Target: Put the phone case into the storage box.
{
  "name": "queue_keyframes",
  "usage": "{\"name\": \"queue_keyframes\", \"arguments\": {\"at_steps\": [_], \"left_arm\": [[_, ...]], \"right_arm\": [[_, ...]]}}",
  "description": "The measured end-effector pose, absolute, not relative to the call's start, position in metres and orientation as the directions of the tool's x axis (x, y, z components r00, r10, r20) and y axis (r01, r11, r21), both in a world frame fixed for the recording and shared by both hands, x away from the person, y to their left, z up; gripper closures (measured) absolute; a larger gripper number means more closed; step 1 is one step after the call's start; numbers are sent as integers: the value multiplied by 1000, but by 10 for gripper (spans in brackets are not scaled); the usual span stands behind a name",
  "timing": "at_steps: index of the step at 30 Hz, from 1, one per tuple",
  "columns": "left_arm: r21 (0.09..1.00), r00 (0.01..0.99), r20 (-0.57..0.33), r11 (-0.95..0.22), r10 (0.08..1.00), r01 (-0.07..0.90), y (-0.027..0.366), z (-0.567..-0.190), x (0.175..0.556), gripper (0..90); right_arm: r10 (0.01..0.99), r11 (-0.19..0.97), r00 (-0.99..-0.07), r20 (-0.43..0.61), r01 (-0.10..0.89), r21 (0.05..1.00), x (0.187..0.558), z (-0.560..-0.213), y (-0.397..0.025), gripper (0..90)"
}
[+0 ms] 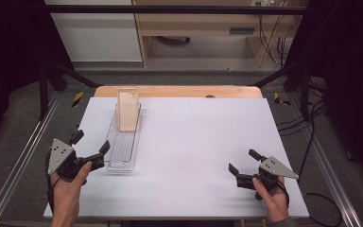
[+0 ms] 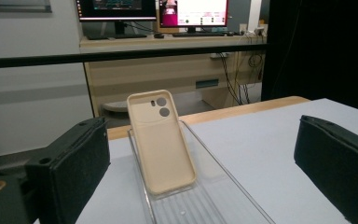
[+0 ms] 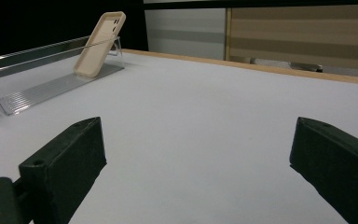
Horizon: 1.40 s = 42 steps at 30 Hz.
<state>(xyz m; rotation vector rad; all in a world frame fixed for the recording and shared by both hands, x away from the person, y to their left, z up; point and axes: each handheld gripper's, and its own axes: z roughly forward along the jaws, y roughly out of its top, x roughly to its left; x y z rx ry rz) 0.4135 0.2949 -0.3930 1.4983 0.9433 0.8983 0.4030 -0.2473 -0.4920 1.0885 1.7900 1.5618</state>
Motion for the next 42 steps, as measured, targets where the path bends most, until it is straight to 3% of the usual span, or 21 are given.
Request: {"name": "queue_keyframes", "arguments": {"at_steps": [14, 42], "left_arm": [[993, 377, -17, -28, 926, 113, 315, -414, 410, 34], [995, 445, 1, -46, 896, 91, 307, -445, 407, 41]], "right_arm": [[833, 15, -541, 115, 230, 973, 403, -493, -247, 34], [840, 30, -535, 94, 218, 976, 404, -493, -247, 34]]}}
